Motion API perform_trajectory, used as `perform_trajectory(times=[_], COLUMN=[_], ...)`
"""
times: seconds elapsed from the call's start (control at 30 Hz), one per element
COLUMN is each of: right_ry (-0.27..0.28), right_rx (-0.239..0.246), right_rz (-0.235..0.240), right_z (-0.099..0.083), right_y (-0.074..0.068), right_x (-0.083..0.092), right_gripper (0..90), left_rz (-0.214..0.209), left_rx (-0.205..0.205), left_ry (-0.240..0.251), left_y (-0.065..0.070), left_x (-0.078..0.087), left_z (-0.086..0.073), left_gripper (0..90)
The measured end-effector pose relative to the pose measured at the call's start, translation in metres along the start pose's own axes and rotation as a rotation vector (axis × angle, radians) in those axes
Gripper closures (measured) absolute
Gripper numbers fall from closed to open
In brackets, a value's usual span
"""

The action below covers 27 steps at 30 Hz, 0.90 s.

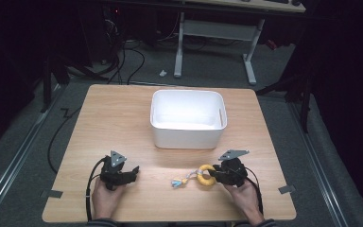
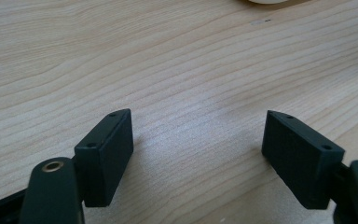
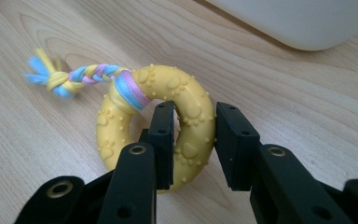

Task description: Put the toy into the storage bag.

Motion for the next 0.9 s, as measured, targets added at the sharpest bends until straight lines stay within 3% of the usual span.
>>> perform_trajectory(times=[0.23, 0.9], right_ry=[0.001, 0.06], right_rx=[0.008, 0.062], right_rz=[-0.008, -0.017], right_z=[-0.001, 0.02], right_y=[0.001, -0.002], right_x=[0.001, 0.037], right_gripper=[70.7, 70.9], left_rz=[0.001, 0.0], left_rx=[0.0, 0.0], left_ry=[0.0, 0.0], left_y=[0.0, 0.0], left_x=[0.0, 0.0], left_z=[0.0, 0.0], left_gripper=[25.0, 25.0])
Point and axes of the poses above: each handheld gripper's, and its own axes: x roughly backward along the jaws, z roughly out of its top, y roughly to its right, the point moved 1 cm from there along -x, roughly forward along the jaws, and after that the axes turned 10 degrees about z, right-handed, at the moved point
